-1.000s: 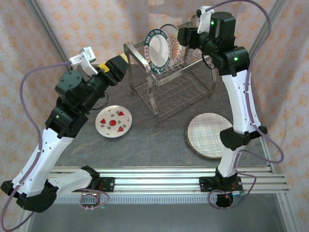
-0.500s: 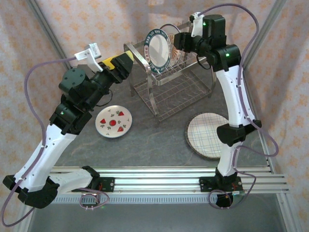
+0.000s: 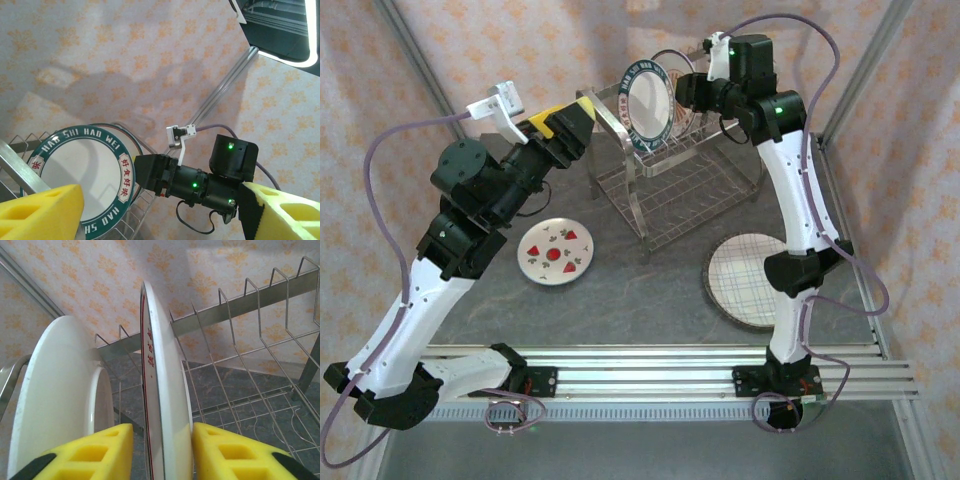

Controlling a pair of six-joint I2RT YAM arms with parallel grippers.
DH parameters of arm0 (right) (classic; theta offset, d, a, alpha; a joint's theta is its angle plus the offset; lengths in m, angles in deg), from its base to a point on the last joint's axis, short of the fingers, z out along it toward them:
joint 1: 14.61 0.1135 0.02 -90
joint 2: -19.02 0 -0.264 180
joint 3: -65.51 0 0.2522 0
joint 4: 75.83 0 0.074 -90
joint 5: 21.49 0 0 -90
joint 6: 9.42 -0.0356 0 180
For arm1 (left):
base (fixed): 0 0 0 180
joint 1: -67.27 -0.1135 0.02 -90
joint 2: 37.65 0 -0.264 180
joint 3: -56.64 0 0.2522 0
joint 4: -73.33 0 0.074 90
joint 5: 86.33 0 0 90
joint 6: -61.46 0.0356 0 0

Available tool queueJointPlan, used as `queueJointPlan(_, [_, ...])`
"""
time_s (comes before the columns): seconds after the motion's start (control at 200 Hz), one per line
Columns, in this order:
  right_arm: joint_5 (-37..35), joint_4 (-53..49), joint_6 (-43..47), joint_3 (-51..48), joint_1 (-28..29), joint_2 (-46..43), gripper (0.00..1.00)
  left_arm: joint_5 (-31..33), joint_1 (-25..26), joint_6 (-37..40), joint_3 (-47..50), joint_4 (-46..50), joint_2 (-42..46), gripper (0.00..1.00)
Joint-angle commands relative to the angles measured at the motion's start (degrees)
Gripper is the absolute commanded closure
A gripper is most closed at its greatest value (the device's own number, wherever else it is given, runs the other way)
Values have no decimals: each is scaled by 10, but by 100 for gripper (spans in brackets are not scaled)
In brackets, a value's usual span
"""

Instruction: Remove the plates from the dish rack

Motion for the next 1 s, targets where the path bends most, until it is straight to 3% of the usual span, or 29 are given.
queueJointPlan(0.0, [14,5,-7,15,-4,9,67,2,5,18,-15,-17,2,19])
queueJointPlan(0.661, [1,6,-6,43,4,17,87,24,10,34,-17,-35,0,19])
queueJointPlan(0.991, [-104,7,27,58,41,9,96,22,10,34,-23,-34,-4,19])
